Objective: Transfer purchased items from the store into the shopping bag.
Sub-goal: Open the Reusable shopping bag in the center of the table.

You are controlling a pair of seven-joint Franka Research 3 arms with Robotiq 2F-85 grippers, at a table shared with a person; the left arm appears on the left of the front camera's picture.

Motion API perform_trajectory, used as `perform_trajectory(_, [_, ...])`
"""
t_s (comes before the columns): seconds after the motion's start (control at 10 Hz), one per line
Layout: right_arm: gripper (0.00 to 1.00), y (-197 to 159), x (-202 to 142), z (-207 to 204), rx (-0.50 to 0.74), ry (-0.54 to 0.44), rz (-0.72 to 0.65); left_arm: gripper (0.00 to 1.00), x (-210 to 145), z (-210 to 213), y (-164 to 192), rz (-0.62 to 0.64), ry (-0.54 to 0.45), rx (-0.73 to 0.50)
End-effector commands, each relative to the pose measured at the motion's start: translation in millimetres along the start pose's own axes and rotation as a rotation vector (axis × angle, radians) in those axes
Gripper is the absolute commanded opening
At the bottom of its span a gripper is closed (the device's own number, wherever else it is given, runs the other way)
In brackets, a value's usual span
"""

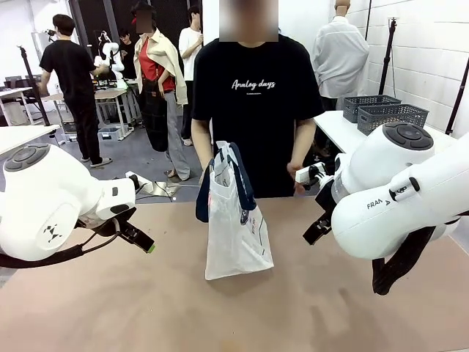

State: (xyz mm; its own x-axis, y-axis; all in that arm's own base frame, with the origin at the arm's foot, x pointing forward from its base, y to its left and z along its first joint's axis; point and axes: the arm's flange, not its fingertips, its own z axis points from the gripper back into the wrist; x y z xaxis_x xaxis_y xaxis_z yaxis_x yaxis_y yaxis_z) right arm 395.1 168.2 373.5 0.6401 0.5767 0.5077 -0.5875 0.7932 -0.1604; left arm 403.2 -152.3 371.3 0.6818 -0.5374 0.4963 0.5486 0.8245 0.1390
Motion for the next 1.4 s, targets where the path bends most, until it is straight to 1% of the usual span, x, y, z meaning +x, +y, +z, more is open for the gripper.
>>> perform_trajectory(0.0, [1.0, -0.1, 0.0, 0.0, 0.0, 0.0, 0.0, 1.0, -0.3, 0.0, 1.1, 0.003, 0.0, 0.0])
perform_trajectory(0.2, [1.0, 0.0, 0.0, 0.0, 0.0, 0.0, 0.0, 1.0, 0.0, 0.0, 0.0, 0.0, 0.0, 0.0])
perform_trajectory(0.3, [1.0, 2.7, 1.9, 1.4, 0.032, 0.028, -0.003, 1.0, 1.5, 2.1, -2.8, -0.003, 0.014, 0.001])
perform_trajectory(0.4, [1.0, 2.6, 3.2, 2.9, 0.034, 0.027, -0.001, 1.0, 1.9, 3.8, -3.3, -0.003, 0.018, 0.001])
perform_trajectory(0.5, [1.0, 2.2, 4.6, 5.2, 0.088, 0.041, -0.021, 1.0, 2.5, 6.2, -2.4, 0.025, 0.028, -0.025])
perform_trajectory(0.7, [1.0, -2.3, 15.0, 13.3, 0.136, 0.057, -0.064, 1.0, 13.4, 17.8, -4.9, 0.122, 0.069, -0.102])
perform_trajectory(0.8, [1.0, -4.5, 25.7, 19.3, 0.137, 0.062, -0.073, 1.0, 20.9, 25.7, -4.1, 0.144, 0.09, -0.131])
perform_trajectory(1.0, [1.0, -6.1, 54.7, 37.0, 0.129, 0.073, -0.058, 1.0, 41.6, 41.3, -0.7, 0.178, 0.089, -0.123])
perform_trajectory(1.1, [1.0, -6.2, 70.2, 48.2, 0.13, 0.073, -0.037, 1.0, 54.1, 50.1, -1.3, 0.162, 0.068, -0.106])
perform_trajectory(1.2, [1.0, -6.9, 90.1, 59.5, 0.121, 0.045, 0.022, 1.0, 69.2, 60.0, -0.4, 0.12, 0.02, -0.056])
perform_trajectory(1.3, [1.0, -11.1, 111.9, 69.9, 0.112, 0.008, 0.058, 1.0, 86.6, 70.4, 1.6, 0.082, -0.02, -0.04])
